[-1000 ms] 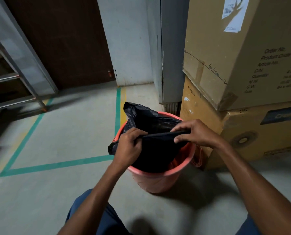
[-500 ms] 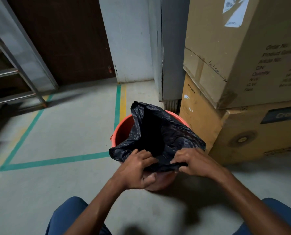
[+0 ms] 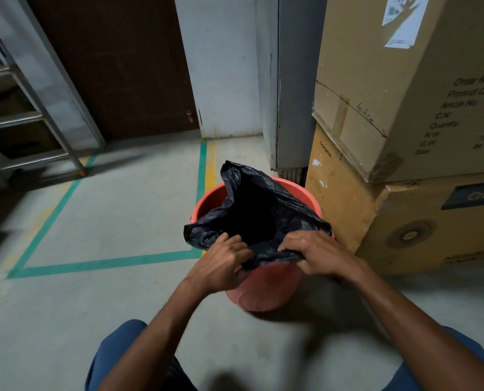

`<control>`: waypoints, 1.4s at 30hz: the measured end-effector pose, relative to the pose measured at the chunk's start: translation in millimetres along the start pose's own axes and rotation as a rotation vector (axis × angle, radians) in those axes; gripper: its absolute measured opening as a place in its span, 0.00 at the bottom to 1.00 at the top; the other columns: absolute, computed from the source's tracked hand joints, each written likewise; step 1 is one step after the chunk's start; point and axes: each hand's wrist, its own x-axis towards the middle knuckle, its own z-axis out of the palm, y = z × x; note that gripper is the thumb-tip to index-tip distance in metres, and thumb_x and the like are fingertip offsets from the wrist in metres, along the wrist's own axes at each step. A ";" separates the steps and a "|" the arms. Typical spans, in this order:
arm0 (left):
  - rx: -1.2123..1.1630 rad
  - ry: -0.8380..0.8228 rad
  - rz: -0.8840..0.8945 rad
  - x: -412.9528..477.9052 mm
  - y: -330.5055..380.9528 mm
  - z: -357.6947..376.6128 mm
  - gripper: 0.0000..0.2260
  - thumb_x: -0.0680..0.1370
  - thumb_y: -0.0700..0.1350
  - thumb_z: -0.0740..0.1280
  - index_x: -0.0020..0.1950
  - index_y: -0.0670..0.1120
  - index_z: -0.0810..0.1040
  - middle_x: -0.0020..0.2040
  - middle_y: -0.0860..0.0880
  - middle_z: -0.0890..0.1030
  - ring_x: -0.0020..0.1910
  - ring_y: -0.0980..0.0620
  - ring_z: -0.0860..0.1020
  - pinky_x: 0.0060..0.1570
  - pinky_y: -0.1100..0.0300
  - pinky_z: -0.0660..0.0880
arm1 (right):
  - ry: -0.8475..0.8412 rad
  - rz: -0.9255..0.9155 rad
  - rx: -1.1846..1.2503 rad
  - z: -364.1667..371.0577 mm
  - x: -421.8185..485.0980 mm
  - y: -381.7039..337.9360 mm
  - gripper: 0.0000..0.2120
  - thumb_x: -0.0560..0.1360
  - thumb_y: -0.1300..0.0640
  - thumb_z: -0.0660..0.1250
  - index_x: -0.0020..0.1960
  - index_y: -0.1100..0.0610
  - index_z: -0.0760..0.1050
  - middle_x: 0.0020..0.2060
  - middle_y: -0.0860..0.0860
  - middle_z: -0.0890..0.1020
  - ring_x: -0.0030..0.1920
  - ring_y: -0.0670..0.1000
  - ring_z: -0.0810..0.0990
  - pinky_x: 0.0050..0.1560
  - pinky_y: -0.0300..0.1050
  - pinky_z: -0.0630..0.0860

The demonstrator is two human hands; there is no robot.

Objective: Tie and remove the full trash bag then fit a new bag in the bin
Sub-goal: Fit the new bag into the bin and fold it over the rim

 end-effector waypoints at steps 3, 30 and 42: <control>-0.004 0.026 -0.072 17.0 -21.0 -15.3 0.11 0.74 0.47 0.71 0.54 0.45 0.84 0.45 0.49 0.83 0.46 0.45 0.78 0.45 0.47 0.72 | 0.040 0.043 0.035 -15.1 27.6 3.1 0.14 0.74 0.58 0.70 0.59 0.47 0.80 0.54 0.43 0.81 0.57 0.49 0.80 0.48 0.44 0.73; -0.198 -0.073 -0.376 52.3 -67.3 -30.9 0.24 0.75 0.66 0.64 0.52 0.49 0.86 0.79 0.48 0.68 0.79 0.52 0.65 0.71 0.51 0.70 | 0.575 -0.078 -0.264 15.2 32.7 15.0 0.11 0.70 0.60 0.79 0.53 0.57 0.85 0.62 0.58 0.81 0.61 0.59 0.79 0.58 0.57 0.72; -0.217 0.185 -0.520 57.4 -52.7 -15.1 0.11 0.71 0.42 0.76 0.35 0.41 0.76 0.50 0.44 0.84 0.53 0.43 0.82 0.46 0.51 0.78 | 0.469 -0.075 -0.282 0.9 81.9 -9.3 0.16 0.79 0.49 0.68 0.63 0.56 0.78 0.53 0.50 0.85 0.53 0.53 0.82 0.61 0.51 0.71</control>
